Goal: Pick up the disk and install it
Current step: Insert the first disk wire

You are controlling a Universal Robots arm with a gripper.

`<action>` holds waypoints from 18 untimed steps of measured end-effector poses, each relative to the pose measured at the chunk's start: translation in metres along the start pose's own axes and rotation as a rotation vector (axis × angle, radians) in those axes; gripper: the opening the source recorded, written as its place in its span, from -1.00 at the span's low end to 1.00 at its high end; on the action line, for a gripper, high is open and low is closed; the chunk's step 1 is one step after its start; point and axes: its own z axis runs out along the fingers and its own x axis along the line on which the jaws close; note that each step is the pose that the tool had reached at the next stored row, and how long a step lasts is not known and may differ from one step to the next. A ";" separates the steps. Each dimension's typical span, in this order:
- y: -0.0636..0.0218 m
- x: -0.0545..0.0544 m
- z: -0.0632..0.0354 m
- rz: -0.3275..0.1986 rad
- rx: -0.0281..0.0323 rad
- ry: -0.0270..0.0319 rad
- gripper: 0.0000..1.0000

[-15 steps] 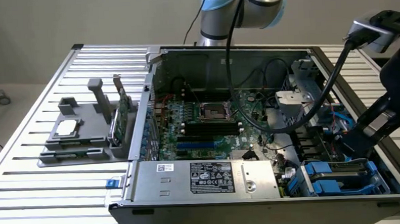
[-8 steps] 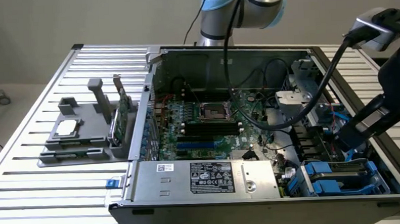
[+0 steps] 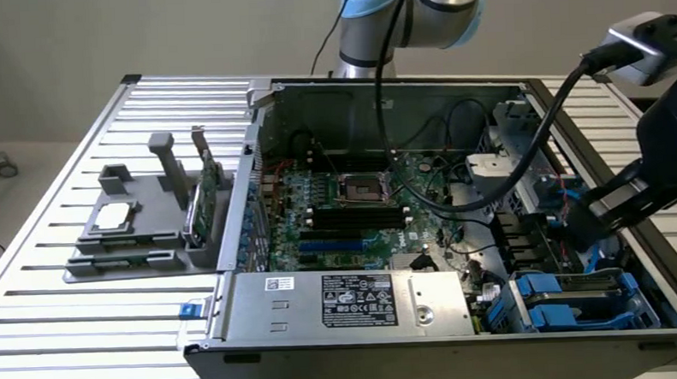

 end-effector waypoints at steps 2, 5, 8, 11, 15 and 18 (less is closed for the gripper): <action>-0.0002 0.000 0.0010 0.027 -0.0057 -0.0077 -0.15; -0.0004 0.000 0.0026 0.069 -0.0149 -0.0198 -0.15; -0.0007 0.000 0.0043 0.110 -0.0240 -0.0317 -0.15; -0.0009 0.001 0.0062 0.153 -0.0331 -0.0439 -0.15; -0.0013 0.001 0.0086 0.217 -0.0316 -0.0574 -0.15; -0.0015 0.001 0.0098 0.270 -0.0249 -0.0670 -0.15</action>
